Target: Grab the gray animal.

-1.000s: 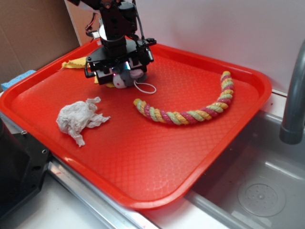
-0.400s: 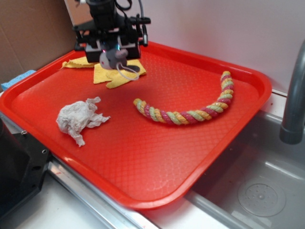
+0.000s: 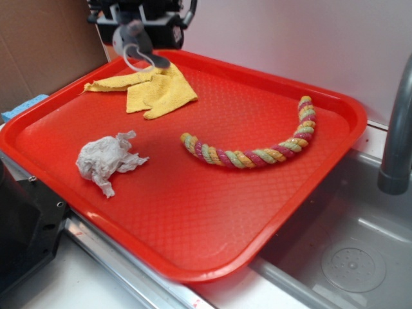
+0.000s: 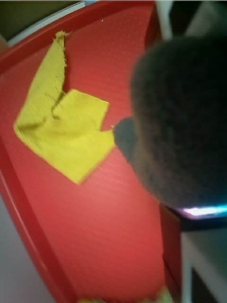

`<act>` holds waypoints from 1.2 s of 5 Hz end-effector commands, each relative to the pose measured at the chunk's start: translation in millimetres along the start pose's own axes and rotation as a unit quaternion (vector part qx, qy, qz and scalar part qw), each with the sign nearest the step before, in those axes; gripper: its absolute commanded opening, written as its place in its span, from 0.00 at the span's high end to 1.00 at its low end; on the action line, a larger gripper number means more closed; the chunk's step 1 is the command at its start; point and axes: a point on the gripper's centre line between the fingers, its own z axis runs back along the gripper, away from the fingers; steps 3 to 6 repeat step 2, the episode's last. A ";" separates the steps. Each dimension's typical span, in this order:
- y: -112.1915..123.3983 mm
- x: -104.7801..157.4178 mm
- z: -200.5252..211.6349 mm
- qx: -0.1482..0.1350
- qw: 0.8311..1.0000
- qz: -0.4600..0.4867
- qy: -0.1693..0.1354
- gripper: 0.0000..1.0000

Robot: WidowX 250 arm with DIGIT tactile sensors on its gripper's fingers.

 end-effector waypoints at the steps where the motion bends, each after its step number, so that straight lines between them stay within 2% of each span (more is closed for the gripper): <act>1: 4.3 -5.4 57.8 -0.052 0.996 -0.070 -0.027 1.00; 2: 7.4 2.6 49.0 -0.041 0.999 -0.034 -0.002 1.00; 6: 7.4 2.6 49.0 -0.041 0.999 -0.034 -0.002 1.00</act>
